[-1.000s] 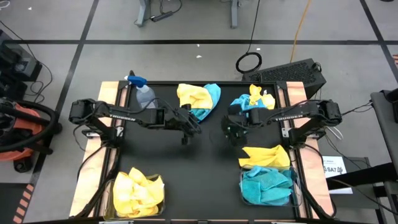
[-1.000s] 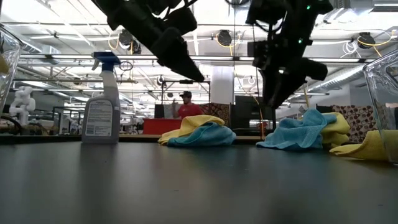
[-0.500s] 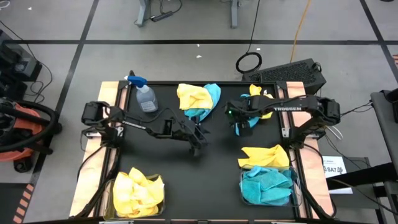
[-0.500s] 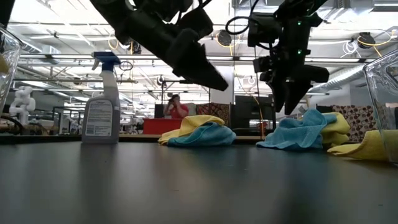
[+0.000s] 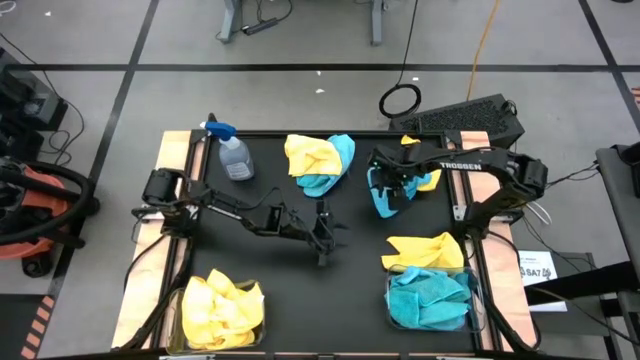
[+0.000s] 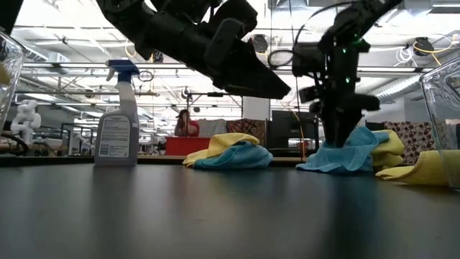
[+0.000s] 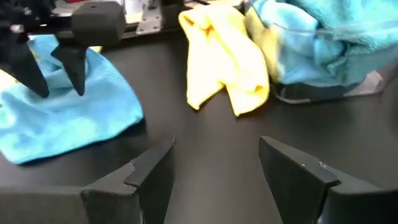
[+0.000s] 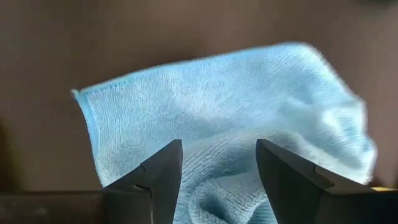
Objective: Sort microfiber towel by color & place in baskets
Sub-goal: Put the blue towel into the right transparent bin
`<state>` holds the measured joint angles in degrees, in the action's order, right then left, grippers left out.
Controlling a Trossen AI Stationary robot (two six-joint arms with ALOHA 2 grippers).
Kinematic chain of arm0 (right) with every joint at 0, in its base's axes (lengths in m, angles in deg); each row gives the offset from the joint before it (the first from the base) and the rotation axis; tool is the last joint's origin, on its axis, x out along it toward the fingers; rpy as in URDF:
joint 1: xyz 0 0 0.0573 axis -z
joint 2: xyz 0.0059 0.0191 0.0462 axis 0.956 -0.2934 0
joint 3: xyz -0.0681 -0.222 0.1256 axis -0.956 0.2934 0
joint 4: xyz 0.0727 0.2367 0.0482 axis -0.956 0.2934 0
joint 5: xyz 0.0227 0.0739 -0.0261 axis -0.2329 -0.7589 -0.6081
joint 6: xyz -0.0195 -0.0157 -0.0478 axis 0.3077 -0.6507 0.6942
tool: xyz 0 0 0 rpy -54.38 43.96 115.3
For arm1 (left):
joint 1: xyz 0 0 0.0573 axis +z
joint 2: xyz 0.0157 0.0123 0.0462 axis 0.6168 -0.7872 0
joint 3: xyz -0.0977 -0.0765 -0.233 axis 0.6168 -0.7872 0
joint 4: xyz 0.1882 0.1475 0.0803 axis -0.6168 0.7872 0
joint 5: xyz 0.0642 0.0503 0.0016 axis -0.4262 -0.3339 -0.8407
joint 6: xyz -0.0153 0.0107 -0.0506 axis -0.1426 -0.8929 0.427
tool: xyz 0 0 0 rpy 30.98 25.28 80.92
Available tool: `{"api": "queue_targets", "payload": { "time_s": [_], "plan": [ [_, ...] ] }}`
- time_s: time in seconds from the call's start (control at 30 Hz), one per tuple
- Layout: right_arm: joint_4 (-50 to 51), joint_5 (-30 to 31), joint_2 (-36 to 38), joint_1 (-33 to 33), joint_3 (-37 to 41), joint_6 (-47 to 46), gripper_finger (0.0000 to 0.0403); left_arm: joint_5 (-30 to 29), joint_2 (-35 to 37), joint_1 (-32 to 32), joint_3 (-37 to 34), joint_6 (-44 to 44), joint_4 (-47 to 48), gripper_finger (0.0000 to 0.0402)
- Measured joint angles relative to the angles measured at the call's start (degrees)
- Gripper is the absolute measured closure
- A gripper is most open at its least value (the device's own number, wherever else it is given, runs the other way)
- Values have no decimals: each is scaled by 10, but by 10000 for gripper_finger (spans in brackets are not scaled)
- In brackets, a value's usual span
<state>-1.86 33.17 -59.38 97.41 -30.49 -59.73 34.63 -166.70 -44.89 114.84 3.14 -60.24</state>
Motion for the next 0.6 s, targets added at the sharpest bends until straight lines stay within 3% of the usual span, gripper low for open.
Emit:
{"api": "queue_targets", "payload": {
  "time_s": [0.3, 0.6],
  "plan": [
    [-110, -17, 0, 14, 87, -21, 204, -1, -10, -16, 0, 0, -32, 166],
    [-142, -34, -3, 14, 102, -40, 204, -1, -11, -26, 0, 0, -54, 166]
  ]
}}
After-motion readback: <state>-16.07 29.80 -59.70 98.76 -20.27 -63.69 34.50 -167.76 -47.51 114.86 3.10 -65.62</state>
